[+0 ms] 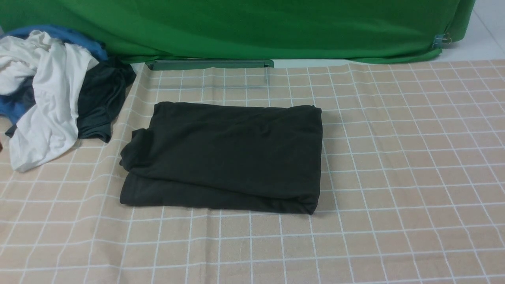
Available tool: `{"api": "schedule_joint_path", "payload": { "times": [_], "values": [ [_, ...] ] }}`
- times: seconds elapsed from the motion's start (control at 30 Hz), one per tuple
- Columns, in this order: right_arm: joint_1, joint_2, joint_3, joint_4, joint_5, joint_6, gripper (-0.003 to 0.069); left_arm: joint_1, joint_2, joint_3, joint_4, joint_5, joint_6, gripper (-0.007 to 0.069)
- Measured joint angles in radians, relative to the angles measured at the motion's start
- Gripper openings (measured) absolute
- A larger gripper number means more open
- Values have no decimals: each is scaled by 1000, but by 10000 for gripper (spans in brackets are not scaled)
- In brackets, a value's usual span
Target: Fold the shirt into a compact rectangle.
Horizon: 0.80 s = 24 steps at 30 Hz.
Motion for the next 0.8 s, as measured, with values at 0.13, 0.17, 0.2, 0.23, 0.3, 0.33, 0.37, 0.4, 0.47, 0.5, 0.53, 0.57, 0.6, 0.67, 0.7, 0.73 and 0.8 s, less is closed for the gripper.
{"api": "schedule_joint_path", "payload": {
  "times": [0.13,0.17,0.2,0.23,0.3,0.33,0.37,0.4,0.47,0.5,0.53,0.57,0.6,0.67,0.7,0.73,0.8],
  "values": [
    [0,0,0,0,1,0,225,5,-119,186,89,-162,-50,19],
    [0,0,0,0,1,0,227,9,-141,220,103,-187,-61,19],
    [0,0,0,0,1,0,232,20,-186,287,128,-239,-84,19],
    [0,0,0,0,1,0,234,36,-228,351,137,-267,-91,19],
    [0,0,0,0,2,0,235,53,-263,416,144,-289,-100,19],
    [0,0,0,0,2,0,236,73,-284,464,149,-300,-106,19],
    [0,0,0,0,3,0,236,89,-290,508,158,-302,-107,19],
    [0,0,0,0,3,0,236,92,-293,523,164,-291,-107,19],
    [0,0,0,0,3,0,236,95,-294,532,187,-228,-109,19],
    [0,0,0,0,3,0,236,95,-294,535,193,-203,-111,19],
    [0,0,0,0,3,0,236,94,-294,537,198,-185,-113,19],
    [0,0,0,0,3,0,236,93,-294,537,202,-180,-115,19],
    [0,0,0,1,3,0,236,91,-294,537,203,-180,-114,19],
    [0,0,0,0,3,0,236,90,-294,537,206,-181,-117,19],
    [0,0,0,0,3,0,236,89,-294,537,206,-181,-118,20],
    [0,-1,0,0,3,0,236,89,-294,537,207,-181,-121,20],
    [0,-1,0,0,3,0,236,89,-294,537,208,-181,-125,20]
  ]
}}
